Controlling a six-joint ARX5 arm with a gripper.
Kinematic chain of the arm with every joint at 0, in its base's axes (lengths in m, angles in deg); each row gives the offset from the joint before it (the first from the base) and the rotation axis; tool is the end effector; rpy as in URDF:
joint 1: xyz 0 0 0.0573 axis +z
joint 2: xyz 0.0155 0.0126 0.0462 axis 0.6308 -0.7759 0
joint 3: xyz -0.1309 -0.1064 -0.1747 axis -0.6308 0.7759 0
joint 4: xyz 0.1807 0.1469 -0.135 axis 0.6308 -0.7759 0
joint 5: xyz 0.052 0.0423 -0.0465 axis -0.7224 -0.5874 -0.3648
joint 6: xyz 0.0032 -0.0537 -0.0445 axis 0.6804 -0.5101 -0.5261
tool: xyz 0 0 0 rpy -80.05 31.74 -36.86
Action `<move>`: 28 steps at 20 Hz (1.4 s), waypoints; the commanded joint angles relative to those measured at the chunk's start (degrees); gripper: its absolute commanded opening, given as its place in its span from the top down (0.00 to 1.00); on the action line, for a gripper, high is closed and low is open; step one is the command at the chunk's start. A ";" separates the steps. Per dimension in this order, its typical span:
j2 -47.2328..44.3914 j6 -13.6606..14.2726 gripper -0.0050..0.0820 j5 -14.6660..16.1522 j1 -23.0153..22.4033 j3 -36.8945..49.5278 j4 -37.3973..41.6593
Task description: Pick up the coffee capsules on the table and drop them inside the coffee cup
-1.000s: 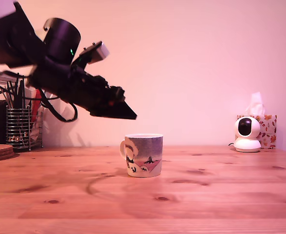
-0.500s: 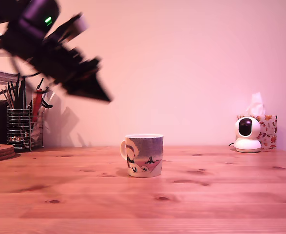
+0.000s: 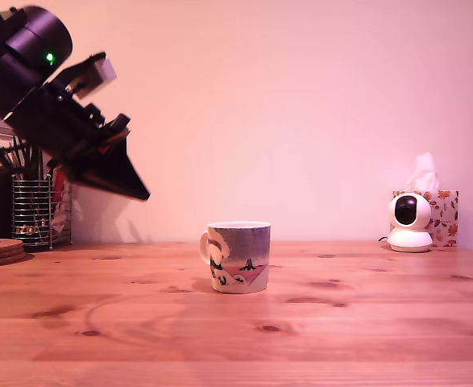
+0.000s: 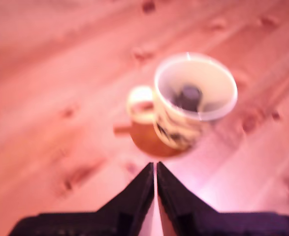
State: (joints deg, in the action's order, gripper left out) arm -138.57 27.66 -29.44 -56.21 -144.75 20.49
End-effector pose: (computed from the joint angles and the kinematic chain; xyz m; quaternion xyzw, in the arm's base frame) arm 0.3398 -0.1289 0.1599 0.0642 0.3181 -0.3801 0.8661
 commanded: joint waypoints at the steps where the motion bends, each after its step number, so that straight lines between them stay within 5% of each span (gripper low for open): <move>1: 1.20 0.22 0.97 0.37 -0.04 1.36 -0.07; 8: 1.20 -0.17 0.97 0.48 -0.66 1.38 -4.85; 13: 1.20 -0.24 0.97 4.33 -1.95 1.38 -7.21; 21: 1.49 -0.42 0.97 5.16 -4.33 1.33 -13.84; 28: 1.84 -3.23 0.97 11.67 -4.39 1.31 -17.81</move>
State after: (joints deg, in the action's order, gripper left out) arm -137.85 24.63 -18.16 -60.41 -144.68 3.22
